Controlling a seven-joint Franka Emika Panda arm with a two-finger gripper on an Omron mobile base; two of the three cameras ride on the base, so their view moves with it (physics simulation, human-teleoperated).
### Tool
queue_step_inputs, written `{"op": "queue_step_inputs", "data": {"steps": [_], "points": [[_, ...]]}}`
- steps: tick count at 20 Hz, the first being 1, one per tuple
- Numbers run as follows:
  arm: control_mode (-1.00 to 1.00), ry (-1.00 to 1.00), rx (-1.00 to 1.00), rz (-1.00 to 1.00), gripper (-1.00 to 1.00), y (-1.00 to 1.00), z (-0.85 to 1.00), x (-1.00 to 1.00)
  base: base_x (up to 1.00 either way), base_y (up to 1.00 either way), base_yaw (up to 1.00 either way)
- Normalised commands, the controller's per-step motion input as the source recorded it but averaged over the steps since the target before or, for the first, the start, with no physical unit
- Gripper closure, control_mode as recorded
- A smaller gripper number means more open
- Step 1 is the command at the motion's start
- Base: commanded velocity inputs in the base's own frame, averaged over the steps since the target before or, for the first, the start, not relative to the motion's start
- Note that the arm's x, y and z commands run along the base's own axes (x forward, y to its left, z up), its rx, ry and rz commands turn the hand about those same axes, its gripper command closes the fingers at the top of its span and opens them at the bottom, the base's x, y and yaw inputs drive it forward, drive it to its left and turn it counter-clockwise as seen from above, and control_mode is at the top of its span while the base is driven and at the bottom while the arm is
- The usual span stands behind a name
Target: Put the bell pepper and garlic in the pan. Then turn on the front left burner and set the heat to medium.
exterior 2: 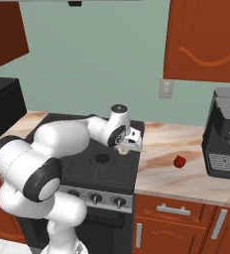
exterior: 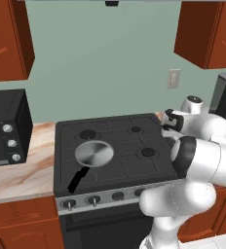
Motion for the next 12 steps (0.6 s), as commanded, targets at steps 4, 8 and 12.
{"op": "queue_step_inputs", "data": {"steps": [4, 8, 12], "points": [[-1.00, 0.00, 0.00, 0.00, 1.00, 0.99, 0.10, -0.05, 0.00, 0.00, 0.00], [-1.00, 0.04, 0.00, 0.00, 1.00, 0.98, 0.11, -0.04, 0.00, 0.00, 0.00], [-1.00, 0.08, -0.01, 0.00, 1.00, 1.00, 0.12, -0.01, 0.00, 0.00, 0.00]]}}
